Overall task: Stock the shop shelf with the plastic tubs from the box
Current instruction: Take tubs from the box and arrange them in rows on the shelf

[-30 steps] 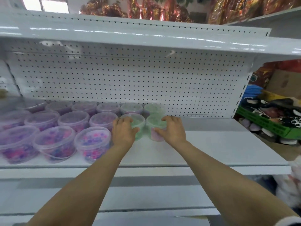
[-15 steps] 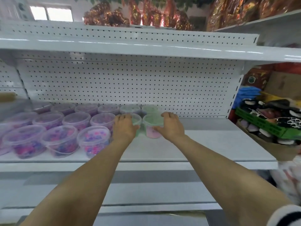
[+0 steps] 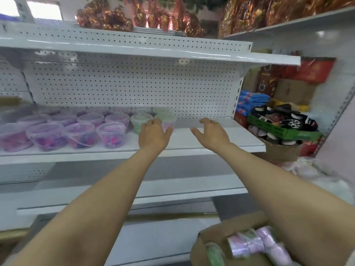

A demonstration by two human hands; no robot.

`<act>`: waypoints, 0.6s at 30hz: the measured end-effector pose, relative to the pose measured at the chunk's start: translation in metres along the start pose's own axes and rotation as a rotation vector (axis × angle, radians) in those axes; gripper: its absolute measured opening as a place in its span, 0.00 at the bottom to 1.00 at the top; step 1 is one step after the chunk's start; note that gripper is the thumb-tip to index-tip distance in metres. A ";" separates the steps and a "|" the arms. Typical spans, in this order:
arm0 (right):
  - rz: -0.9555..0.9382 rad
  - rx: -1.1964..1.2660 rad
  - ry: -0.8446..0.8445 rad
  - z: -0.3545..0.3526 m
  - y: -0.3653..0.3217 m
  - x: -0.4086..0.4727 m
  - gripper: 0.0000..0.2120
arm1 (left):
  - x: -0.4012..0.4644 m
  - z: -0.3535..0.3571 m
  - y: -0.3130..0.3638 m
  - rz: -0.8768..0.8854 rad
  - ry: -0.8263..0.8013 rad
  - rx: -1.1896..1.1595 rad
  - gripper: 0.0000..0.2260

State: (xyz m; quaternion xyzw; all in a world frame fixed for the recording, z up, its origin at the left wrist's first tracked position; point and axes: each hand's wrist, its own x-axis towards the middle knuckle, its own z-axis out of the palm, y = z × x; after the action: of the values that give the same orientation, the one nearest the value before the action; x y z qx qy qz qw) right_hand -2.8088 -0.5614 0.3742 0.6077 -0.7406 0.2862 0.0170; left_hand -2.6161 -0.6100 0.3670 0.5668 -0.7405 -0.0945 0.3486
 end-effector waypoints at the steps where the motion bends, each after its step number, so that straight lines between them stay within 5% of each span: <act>1: 0.008 -0.005 0.005 -0.009 0.004 -0.018 0.29 | -0.017 -0.001 0.007 0.010 -0.016 -0.017 0.24; 18: 0.234 -0.092 -0.059 -0.106 0.157 -0.187 0.29 | -0.173 0.089 0.140 0.084 -0.292 -0.072 0.26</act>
State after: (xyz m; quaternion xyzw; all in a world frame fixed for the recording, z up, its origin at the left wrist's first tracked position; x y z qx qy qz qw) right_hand -2.9371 -0.3328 0.3298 0.5240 -0.8189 0.2340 -0.0104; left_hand -2.7597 -0.4287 0.3055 0.5027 -0.8025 -0.1877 0.2608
